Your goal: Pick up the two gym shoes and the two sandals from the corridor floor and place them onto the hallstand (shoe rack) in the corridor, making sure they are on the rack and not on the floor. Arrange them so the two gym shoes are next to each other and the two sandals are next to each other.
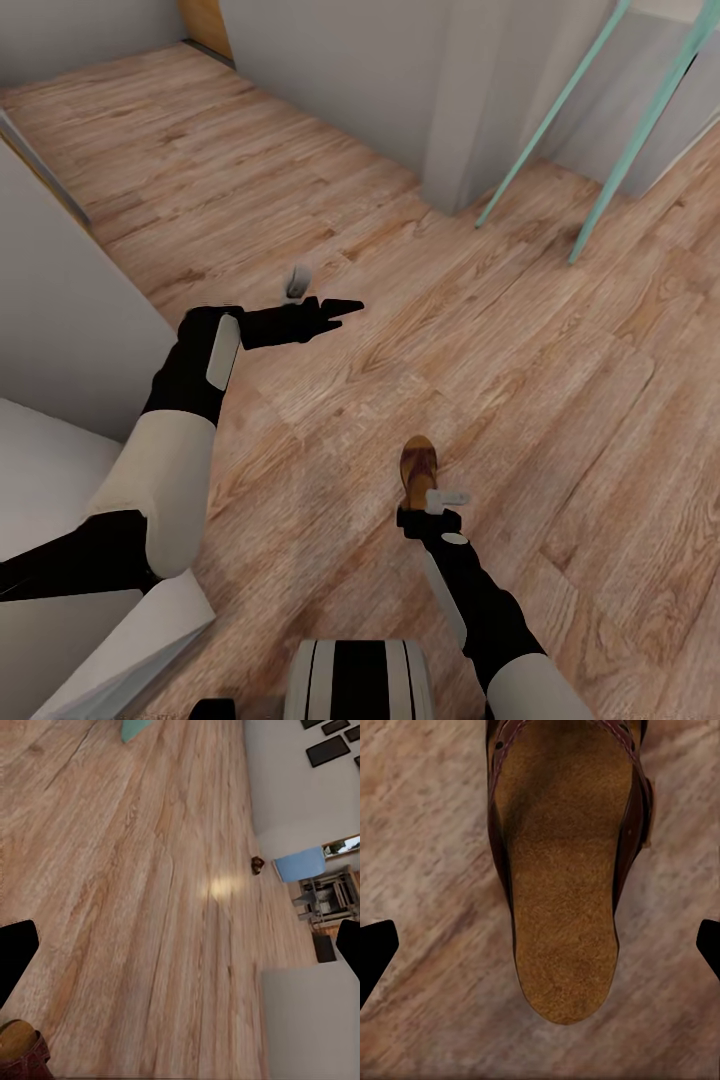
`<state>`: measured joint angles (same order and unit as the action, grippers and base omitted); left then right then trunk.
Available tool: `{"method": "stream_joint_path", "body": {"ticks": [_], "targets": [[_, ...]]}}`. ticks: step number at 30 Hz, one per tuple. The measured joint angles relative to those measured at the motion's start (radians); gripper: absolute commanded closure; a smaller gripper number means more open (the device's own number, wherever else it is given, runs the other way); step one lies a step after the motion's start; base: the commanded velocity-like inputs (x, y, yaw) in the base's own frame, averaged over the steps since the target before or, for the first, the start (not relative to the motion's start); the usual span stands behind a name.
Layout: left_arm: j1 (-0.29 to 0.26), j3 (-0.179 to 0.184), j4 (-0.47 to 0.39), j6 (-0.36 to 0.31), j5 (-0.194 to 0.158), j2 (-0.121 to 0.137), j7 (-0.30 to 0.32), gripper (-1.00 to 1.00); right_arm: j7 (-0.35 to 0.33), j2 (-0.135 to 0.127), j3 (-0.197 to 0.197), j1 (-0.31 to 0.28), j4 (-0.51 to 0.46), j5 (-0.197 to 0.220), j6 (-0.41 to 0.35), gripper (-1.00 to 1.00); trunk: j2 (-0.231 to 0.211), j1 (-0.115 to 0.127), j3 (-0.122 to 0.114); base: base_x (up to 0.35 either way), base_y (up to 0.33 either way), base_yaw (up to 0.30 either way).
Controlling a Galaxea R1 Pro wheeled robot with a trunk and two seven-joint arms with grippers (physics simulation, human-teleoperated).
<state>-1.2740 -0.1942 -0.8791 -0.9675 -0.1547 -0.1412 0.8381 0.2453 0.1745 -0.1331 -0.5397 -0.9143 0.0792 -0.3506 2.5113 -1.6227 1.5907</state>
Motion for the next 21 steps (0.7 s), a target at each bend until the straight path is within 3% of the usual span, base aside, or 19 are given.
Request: {"method": "stream_joint_path", "body": {"ticks": [16,21], "targets": [[-0.001,0.001,0.0,-0.001,0.0,-0.002,0.0,-1.0,-0.001,0.0,0.0,0.0,0.0,-0.001,-0.001,-1.0,0.004,-0.007,0.087,0.0,0.0,0.0],[-0.001,0.0,-0.001,-0.002,-0.001,-0.003,0.0,-1.0,-0.001,0.0,0.0,0.0,-0.004,-0.001,-0.001,-1.0,0.004,-0.007,0.094,0.0,0.0,0.0]]}}
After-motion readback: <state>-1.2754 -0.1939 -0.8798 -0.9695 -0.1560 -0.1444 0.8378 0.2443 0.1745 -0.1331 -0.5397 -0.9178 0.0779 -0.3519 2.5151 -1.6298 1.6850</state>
